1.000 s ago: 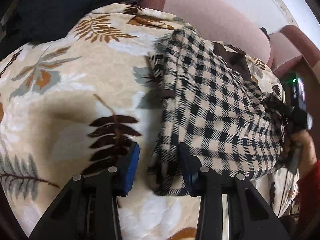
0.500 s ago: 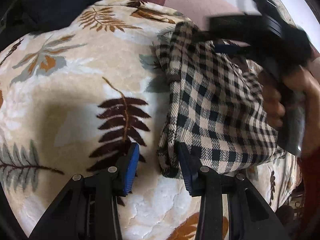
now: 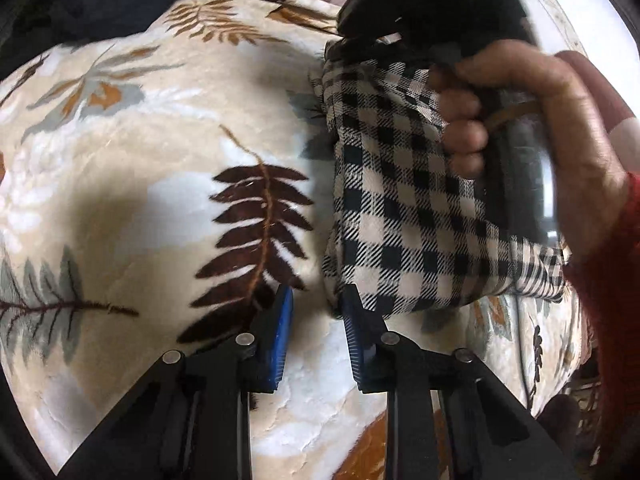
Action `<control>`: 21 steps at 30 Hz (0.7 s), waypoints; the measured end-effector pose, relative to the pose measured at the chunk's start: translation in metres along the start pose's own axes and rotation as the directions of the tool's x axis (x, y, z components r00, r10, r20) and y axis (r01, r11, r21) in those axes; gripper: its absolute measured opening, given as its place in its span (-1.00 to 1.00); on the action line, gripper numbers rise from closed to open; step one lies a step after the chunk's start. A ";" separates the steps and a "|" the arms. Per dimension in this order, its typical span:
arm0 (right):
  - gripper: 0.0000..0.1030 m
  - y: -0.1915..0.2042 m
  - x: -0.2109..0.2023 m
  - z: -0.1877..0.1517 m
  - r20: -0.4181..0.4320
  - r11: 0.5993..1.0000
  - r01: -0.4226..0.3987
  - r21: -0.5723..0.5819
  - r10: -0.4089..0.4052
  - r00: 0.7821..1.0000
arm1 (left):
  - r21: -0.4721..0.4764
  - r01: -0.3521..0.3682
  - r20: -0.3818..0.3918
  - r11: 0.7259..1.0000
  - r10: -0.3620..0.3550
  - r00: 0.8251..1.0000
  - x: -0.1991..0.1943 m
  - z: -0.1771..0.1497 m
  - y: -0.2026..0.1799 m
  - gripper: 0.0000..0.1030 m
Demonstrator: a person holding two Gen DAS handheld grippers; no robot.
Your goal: Fold large clothes
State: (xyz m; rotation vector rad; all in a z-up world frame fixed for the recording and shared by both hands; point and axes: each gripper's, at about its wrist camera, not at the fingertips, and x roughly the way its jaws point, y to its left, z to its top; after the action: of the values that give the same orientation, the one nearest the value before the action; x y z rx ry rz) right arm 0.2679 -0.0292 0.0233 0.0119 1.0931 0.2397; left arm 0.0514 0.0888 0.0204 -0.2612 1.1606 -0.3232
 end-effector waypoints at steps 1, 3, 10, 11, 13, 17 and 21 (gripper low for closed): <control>-0.89 0.002 0.008 -0.001 -0.012 1.000 0.008 0.000 -0.008 1.000 | -0.006 -0.005 -0.002 1.000 0.005 1.000 -0.001 0.000 0.002 -0.52; -0.88 0.005 0.017 -0.005 -0.022 1.000 0.014 -0.008 -0.015 1.000 | -0.017 -0.003 -0.010 1.000 0.003 1.000 -0.002 0.001 0.005 -0.52; -0.73 -0.013 -0.058 -0.006 0.106 0.998 -0.061 0.011 0.059 0.993 | -0.086 0.006 0.024 0.996 -0.004 1.000 -0.019 0.005 0.023 -0.32; -0.73 -0.016 -0.070 -0.010 0.117 0.999 -0.043 0.008 0.041 0.992 | -0.099 0.005 0.034 0.995 -0.001 0.999 -0.021 0.005 0.025 -0.29; -0.73 -0.023 -0.091 -0.026 0.125 1.000 -0.007 -0.003 0.007 0.992 | -0.117 0.003 0.050 0.993 0.003 0.999 -0.027 0.008 0.031 -0.28; -0.73 -0.038 -0.103 -0.078 0.096 1.000 -0.003 -0.011 0.004 0.995 | -0.127 -0.022 0.095 0.992 0.034 0.995 -0.038 0.017 0.036 -0.27; -0.70 -0.034 -0.071 -0.126 -0.004 0.993 -0.112 0.030 0.112 0.994 | -0.131 -0.047 0.152 0.990 0.067 0.986 -0.052 0.022 0.033 -0.24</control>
State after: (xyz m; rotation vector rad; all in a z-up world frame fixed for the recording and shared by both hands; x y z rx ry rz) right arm 0.1327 -0.0904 0.0229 0.0995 1.1028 0.3244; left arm 0.0568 0.1397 0.0611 -0.3584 1.0327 -0.1746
